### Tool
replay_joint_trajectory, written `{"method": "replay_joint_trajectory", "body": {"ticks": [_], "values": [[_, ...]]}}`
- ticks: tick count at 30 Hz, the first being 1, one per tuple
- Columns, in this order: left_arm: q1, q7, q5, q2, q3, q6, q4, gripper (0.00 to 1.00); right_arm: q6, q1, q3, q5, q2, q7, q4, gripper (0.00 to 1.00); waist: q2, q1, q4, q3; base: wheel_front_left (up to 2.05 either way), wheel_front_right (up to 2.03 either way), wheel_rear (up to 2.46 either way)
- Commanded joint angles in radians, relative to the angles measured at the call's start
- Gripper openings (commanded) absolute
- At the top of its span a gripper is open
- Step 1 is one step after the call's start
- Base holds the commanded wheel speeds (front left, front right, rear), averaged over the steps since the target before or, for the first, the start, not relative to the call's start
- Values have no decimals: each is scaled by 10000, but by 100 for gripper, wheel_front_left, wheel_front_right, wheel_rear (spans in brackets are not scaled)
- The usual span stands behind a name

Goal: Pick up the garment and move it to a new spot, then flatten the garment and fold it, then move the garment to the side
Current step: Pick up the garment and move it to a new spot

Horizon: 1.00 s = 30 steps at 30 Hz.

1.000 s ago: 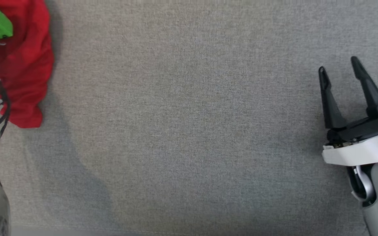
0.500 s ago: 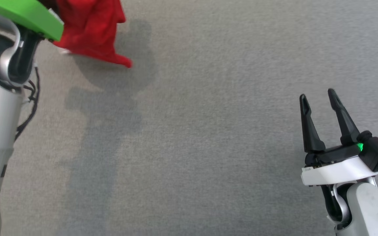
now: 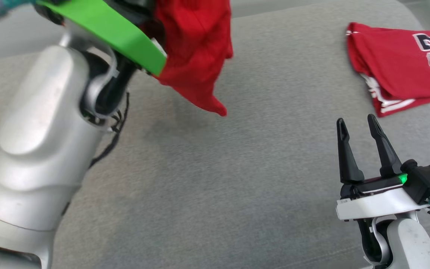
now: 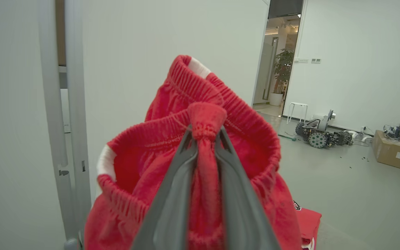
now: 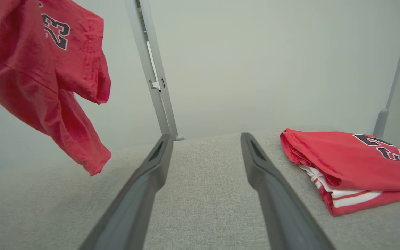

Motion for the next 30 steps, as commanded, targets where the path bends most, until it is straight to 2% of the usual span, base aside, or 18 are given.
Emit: {"method": "replay_joint_trajectory", "body": {"ticks": [1,6,9,18,19,20,24,30], "values": [[306,-173,168,-37,-238,-28,52,0,0,143,2,20,15,2,-26,100,-1,0,-1037,-147,0,0,0],[1194,-1179,653,-191,-1514,-29,579,0,0,135,-37,12,-20,2,-93,100,-1,0,-1242,109,0,0,0],[2001,-1834,552,-364,-2244,-29,1193,0,0,114,-74,-9,-11,2,-153,100,-1,0,-1266,260,0,0,0],[3272,-2420,895,-581,-4264,-29,3083,0,0,46,-49,-67,-137,2,-206,100,-1,0,-1083,547,0,0,0],[3354,-2428,908,-657,-4213,-29,3041,38,0,74,-66,-79,-152,2,-195,100,-1,0,-1006,505,0,0,0],[3449,-2417,989,-690,-4090,-29,2942,100,0,116,-96,-95,-166,2,-182,100,-1,0,-922,441,0,0,0],[4107,-2410,1782,-682,-3173,-12,2068,100,0,379,-188,-88,-231,2,-123,100,-1,0,-459,13,0,0,0],[5836,-2410,2927,-611,-1220,473,213,100,0,797,-205,-79,-286,2,-12,100,-1,0,467,-802,0,0,0]]}}
